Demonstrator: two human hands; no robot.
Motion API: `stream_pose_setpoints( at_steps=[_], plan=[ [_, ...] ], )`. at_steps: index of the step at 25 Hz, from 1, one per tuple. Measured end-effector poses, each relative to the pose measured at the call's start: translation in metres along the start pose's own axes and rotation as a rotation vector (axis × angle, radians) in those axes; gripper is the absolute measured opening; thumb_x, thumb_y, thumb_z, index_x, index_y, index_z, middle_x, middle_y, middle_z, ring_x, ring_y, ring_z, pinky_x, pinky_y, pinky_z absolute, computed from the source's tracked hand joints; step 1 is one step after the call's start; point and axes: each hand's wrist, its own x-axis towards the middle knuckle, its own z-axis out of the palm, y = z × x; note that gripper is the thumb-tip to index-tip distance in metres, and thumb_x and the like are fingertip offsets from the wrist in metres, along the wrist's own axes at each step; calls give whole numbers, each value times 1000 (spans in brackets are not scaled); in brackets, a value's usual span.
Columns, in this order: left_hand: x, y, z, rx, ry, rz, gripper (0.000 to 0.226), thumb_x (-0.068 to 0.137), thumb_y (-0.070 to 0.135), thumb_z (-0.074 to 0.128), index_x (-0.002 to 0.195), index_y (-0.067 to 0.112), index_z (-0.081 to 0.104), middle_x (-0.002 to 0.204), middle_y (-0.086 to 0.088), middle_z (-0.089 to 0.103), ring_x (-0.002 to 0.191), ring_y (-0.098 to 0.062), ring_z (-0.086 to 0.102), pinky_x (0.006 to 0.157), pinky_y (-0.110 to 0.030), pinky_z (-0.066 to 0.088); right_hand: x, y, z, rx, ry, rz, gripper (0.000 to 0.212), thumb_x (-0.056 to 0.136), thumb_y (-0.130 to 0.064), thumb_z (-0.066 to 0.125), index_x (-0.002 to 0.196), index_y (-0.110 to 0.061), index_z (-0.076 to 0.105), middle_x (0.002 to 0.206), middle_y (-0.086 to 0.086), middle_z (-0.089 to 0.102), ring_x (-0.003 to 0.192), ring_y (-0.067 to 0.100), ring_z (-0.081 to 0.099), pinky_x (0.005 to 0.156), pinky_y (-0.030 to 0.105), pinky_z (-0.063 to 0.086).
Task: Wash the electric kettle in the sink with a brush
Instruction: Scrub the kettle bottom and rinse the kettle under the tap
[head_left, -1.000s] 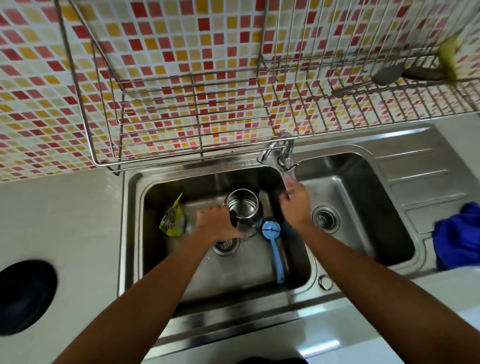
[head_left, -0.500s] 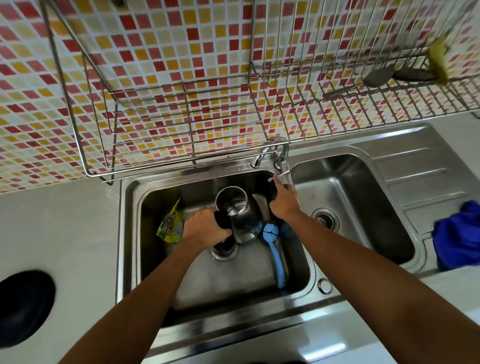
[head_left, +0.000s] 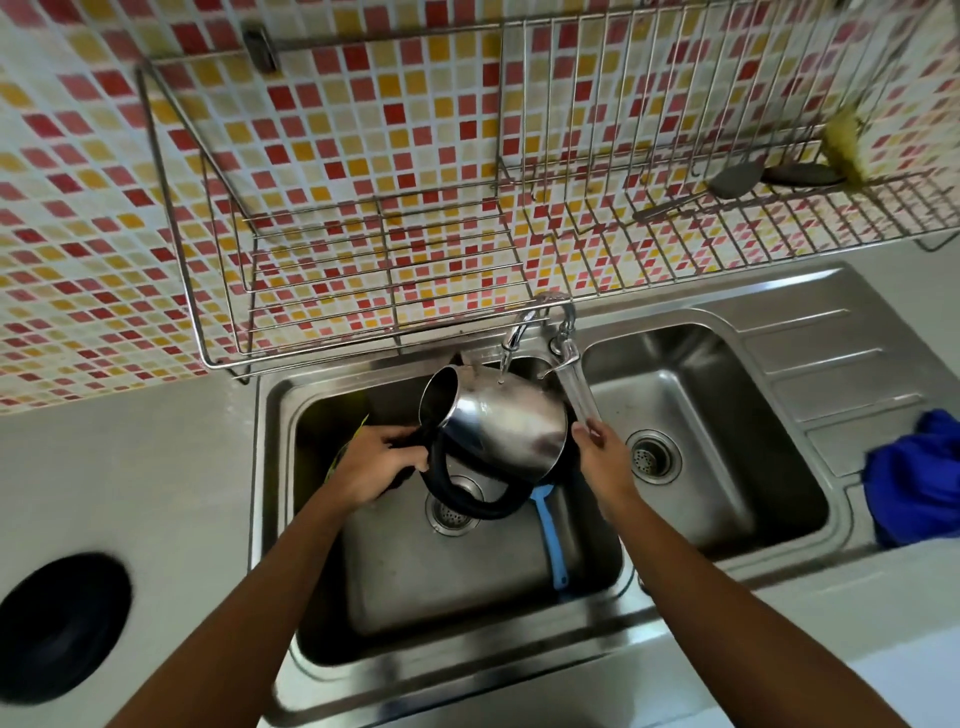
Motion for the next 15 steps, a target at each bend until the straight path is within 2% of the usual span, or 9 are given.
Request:
stream_pose_setpoints(
  at_steps=[3,6,7,10,15],
  plan=[
    [-9,7,6,-60,-72,15,36,52,26,71,86,18,80,75,-23,60,77,-23,51,71,-39,37,-14,3,-12,335,-59,96,27,97,-36,56,112,-17,66,107,4,72,94,16,68,83,37,57],
    [-16,18,16,-67,-73,24,25,67,10,70,90,16,80,75,-17,58,72,-22,50,58,-26,38,-23,0,-22,430,-16,74,22,97,-33,56,91,-19,72,91,2,76,90,22,71,83,39,57],
    [-17,21,20,-77,-80,25,27,69,9,69,91,19,81,73,-17,58,70,-23,49,56,-27,37,-25,0,-26,441,9,60,24,96,-33,57,87,-19,74,88,2,76,90,24,70,84,40,56],
    [-17,27,28,-141,-115,24,31,62,16,69,90,20,82,72,-17,56,68,-27,45,61,-36,32,-28,-4,-38,428,44,26,25,96,-31,58,83,-18,74,86,4,75,89,25,69,88,45,53],
    [-12,38,32,-129,-116,7,38,56,23,69,86,0,75,73,-19,56,68,-27,44,59,-37,30,-36,-14,-49,449,66,-19,22,98,-28,56,86,-18,70,84,2,73,82,20,68,87,44,55]
  ],
)
